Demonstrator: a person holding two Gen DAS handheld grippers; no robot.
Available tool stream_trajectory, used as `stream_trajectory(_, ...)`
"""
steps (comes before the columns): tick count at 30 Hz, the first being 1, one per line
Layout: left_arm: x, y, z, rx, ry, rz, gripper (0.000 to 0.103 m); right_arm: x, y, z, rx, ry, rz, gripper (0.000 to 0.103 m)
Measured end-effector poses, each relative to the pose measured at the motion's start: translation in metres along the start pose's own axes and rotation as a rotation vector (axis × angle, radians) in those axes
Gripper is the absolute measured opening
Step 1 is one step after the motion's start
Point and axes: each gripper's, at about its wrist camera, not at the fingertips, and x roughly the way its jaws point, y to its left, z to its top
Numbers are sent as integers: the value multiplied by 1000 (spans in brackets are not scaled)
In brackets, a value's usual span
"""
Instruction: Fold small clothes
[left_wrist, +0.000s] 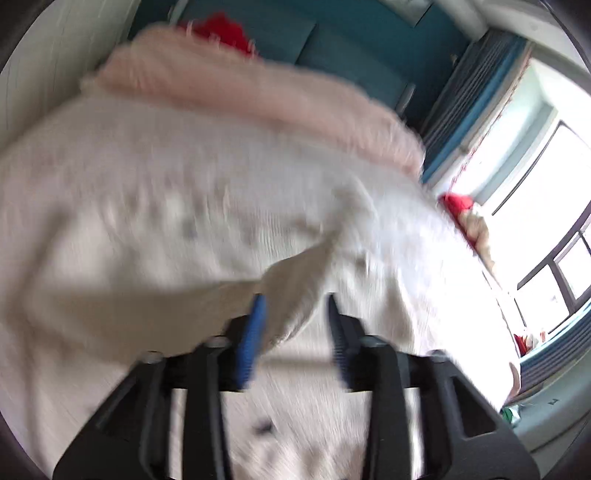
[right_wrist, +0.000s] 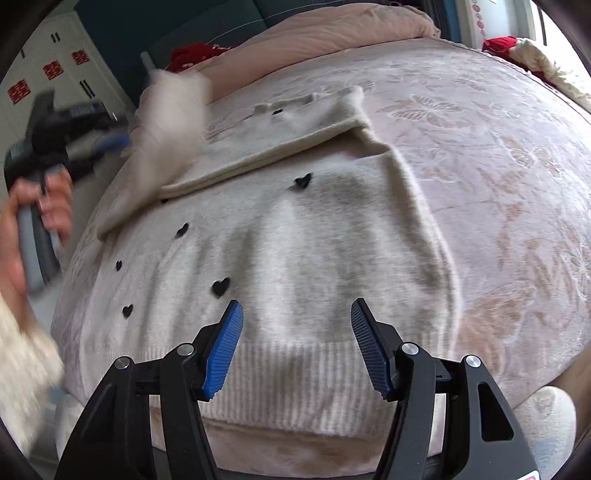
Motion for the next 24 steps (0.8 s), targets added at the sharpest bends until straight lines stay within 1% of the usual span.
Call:
stream_trajectory(1,7,4,-23,-37,16,14,48,-1,-3,3,-2,-5,-6,61)
stream_trajectory(3,14,24,-54,-135,44,12,50,-2,-5,15,-36,-18,-19,62)
stream_trajectory(5,6,52,-75,-238,51,28,52,3,-3,35,-68,-17,-10,66)
stream_trajectory(7,-3,96,-73,-369,28,60,52,16,4,60,-78,-12,38,67)
stream_trajectory(8,-11,118,-70,-439,1,78,52,23,7,70,-78,-10,54,67)
stream_trajectory(9,-21,137,-68,-485,-23,90,52,31,11,82,-74,-5,74,67)
stream_trajectory(10,-28,149,-66,-510,-43,98,53,41,14,95,-60,-5,102,67)
stream_trajectory(11,-31,161,-59,-529,-62,107,55,54,18,109,-34,-6,126,67)
stream_trajectory(13,-34,188,-43,-573,-72,129,56,80,26,133,4,8,151,67)
stream_trajectory(15,-30,207,-29,-630,-83,111,55,115,33,153,58,51,169,67)
stream_trajectory(16,-28,216,-25,-664,-86,104,55,128,35,158,81,68,154,67)
stream_trajectory(17,-28,220,-21,-689,-93,89,53,142,38,163,98,87,141,60)
stream_trajectory(18,-26,225,-19,-708,-94,85,50,154,41,166,111,102,149,50)
stream_trajectory(19,-22,227,-16,-715,-95,83,42,161,44,167,117,119,155,25)
stream_trajectory(20,-22,227,-15,-714,-99,79,32,168,51,170,112,138,158,8)
stream_trajectory(21,-20,228,-15,-709,-104,83,26,169,59,173,89,138,168,8)
stream_trajectory(22,-13,221,-10,-697,-118,89,12,164,65,178,60,109,160,7)
stream_trajectory(23,-17,219,-7,-687,-138,92,9,153,75,185,8,53,164,7)
stream_trajectory(24,-24,215,-4,-671,-173,85,9,140,82,195,-27,-4,174,7)
